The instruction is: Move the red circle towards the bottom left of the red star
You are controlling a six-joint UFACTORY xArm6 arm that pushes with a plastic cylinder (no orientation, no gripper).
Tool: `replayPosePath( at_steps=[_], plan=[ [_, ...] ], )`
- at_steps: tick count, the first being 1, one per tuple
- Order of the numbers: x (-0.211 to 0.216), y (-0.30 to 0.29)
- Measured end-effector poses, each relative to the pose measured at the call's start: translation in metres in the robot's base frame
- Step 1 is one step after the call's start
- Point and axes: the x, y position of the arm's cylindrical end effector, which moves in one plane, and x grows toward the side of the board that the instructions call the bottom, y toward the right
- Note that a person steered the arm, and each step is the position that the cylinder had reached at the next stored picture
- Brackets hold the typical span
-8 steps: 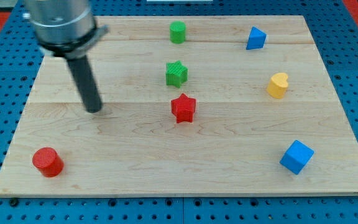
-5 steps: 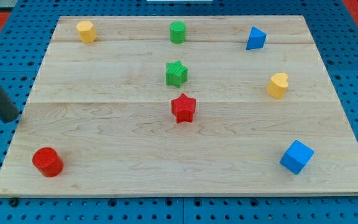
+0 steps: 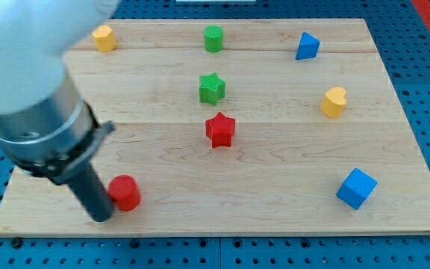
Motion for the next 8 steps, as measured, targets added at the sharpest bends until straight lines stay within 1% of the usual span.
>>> replayPosePath(
  at_steps=[1, 2, 4, 5, 6, 8],
  plan=[
    [-0.016, 0.045],
    [-0.025, 0.072],
    [-0.04, -0.004],
    [-0.053, 0.021],
    [-0.059, 0.086],
    [-0.018, 0.14]
  ],
)
